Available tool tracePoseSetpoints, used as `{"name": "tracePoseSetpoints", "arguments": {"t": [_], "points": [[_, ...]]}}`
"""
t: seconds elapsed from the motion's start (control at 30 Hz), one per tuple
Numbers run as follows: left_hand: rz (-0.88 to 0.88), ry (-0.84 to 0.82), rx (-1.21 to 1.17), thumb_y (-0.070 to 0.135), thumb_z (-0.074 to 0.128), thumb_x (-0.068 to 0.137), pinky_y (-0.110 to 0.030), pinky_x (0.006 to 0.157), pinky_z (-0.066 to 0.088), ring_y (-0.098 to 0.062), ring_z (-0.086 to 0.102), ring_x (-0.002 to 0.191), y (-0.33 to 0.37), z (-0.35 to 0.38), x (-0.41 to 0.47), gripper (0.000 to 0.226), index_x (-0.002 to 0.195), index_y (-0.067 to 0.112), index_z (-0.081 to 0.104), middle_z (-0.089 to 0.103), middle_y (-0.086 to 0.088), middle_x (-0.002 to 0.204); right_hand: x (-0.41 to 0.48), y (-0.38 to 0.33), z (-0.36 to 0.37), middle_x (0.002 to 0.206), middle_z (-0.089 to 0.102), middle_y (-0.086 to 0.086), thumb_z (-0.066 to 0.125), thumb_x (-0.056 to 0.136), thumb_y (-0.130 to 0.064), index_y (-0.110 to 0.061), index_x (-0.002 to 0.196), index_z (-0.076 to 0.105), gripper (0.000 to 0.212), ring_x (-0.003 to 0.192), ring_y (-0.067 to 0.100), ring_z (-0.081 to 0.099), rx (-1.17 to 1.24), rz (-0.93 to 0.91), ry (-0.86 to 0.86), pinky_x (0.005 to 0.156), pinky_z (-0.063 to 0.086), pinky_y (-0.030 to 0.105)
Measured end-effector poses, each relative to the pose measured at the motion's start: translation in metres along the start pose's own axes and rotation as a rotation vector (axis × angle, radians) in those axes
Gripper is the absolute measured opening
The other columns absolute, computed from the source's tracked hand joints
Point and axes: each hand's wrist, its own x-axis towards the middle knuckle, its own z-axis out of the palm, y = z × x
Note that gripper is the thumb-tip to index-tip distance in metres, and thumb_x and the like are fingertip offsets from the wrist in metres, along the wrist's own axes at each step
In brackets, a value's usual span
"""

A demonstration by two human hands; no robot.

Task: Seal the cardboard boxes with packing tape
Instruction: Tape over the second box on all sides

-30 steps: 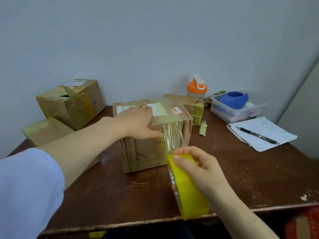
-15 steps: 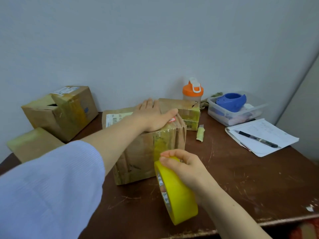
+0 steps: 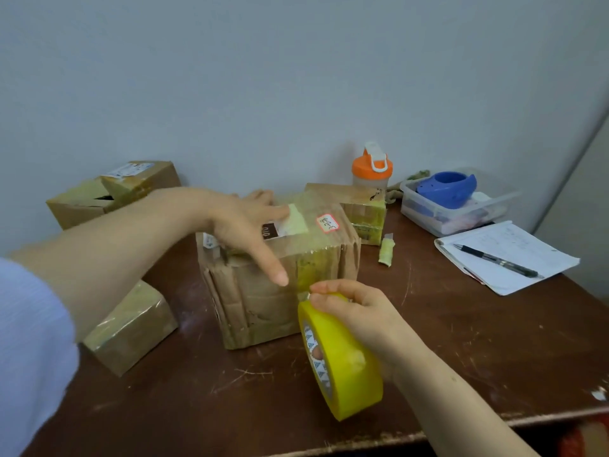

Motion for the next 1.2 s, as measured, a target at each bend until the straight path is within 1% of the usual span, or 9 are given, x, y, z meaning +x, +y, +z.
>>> {"name": "tracePoseSetpoints", "arguments": {"t": [0.2,0.33,0.5,0.6,0.7,0.8,0.9,1.03,1.2], "points": [[0.057,0.171,-0.209,0.052,0.079,0.063,-0.024,0.112,0.019,-0.016,0.025,0.141,-0.013,0.011,-0.001,0.108,0.150,0.030,0.019,0.013,0.007,0.158,-0.014,-0.011,0.004,0.098,0.062,0.019,0.071,0.082,-0.015,-0.017,0.099,0.067,0.018,0.051,0.033,0.065,-0.055,-0.003,-0.008,0.050,0.057,0.039],[0.092,0.104,-0.413,0.051,0.080,0.054,-0.035,0.098,0.048,-0.015,0.060,0.112,-0.017,-0.008,-0.012,0.084,0.131,0.030,0.054,0.061,0.011,0.124,-0.043,-0.039,-0.003,0.091,0.070,0.022,0.074,0.076,-0.016,-0.018,0.100,0.069,0.024,0.055,0.033,0.067,-0.049,-0.070,-0.074,0.050,0.057,0.039],[0.146,-0.101,-0.779,0.038,0.074,0.067,-0.026,0.067,0.056,-0.020,0.071,0.084,-0.031,-0.008,-0.023,0.037,0.097,0.014,0.074,0.073,-0.009,0.097,-0.061,-0.090,-0.003,0.093,0.073,0.017,0.084,0.057,-0.015,-0.022,0.119,0.060,0.066,0.081,0.039,0.070,0.031,-0.180,-0.270,0.067,0.059,0.047],[0.025,0.190,-0.567,0.047,0.068,0.075,-0.033,0.080,0.054,-0.023,0.069,0.088,-0.038,-0.002,-0.019,0.044,0.097,0.010,0.073,0.073,-0.011,0.097,-0.041,-0.114,0.014,0.084,0.073,0.016,0.075,0.053,0.003,-0.019,0.134,0.046,0.089,0.066,0.031,0.071,0.043,-0.184,-0.272,0.059,0.059,0.040],[-0.084,0.516,-0.164,0.044,0.056,0.091,-0.032,0.100,0.037,-0.023,0.049,0.126,-0.036,0.008,-0.015,0.051,0.130,0.011,0.056,0.054,-0.008,0.136,-0.006,-0.131,0.038,0.086,0.069,0.020,0.069,0.072,0.000,-0.011,0.143,0.034,0.079,0.057,0.027,0.069,0.060,-0.184,-0.193,0.057,0.059,0.038],[-0.026,0.335,-0.106,0.060,0.044,0.077,-0.032,0.114,0.015,-0.021,0.018,0.143,-0.026,0.024,-0.022,0.083,0.147,0.016,0.032,0.017,-0.004,0.158,0.026,-0.140,0.052,0.112,0.061,0.026,0.069,0.082,-0.010,-0.012,0.145,0.030,0.074,0.060,0.033,0.068,0.024,-0.215,-0.115,0.065,0.059,0.045],[-0.044,0.122,-0.001,0.093,0.042,0.053,-0.043,0.116,-0.004,-0.025,-0.003,0.146,-0.018,0.050,-0.026,0.133,0.152,0.012,0.006,-0.002,-0.007,0.159,0.045,-0.138,0.056,0.103,0.068,0.015,0.075,0.077,-0.016,-0.023,0.144,0.035,0.077,0.063,0.028,0.070,-0.068,-0.262,-0.114,0.062,0.059,0.040],[-0.048,0.311,0.069,0.090,0.035,0.063,-0.036,0.117,0.000,-0.023,-0.002,0.146,-0.014,0.078,-0.015,0.126,0.150,0.008,-0.003,-0.006,-0.011,0.159,0.051,-0.120,0.052,0.082,0.070,-0.012,0.074,0.079,-0.015,-0.037,0.136,0.048,0.066,0.068,0.012,0.071,-0.154,-0.381,-0.080,0.056,0.056,0.026],[-0.055,0.342,0.089,0.089,0.028,0.067,-0.033,0.116,0.001,-0.023,-0.001,0.147,-0.016,0.082,-0.011,0.120,0.150,0.008,-0.003,-0.006,-0.010,0.159,0.016,-0.123,0.055,0.068,0.069,-0.015,0.073,0.081,-0.018,-0.030,0.109,0.067,0.030,0.058,0.005,0.067,-0.196,-0.574,-0.029,0.050,0.052,0.019]]}}
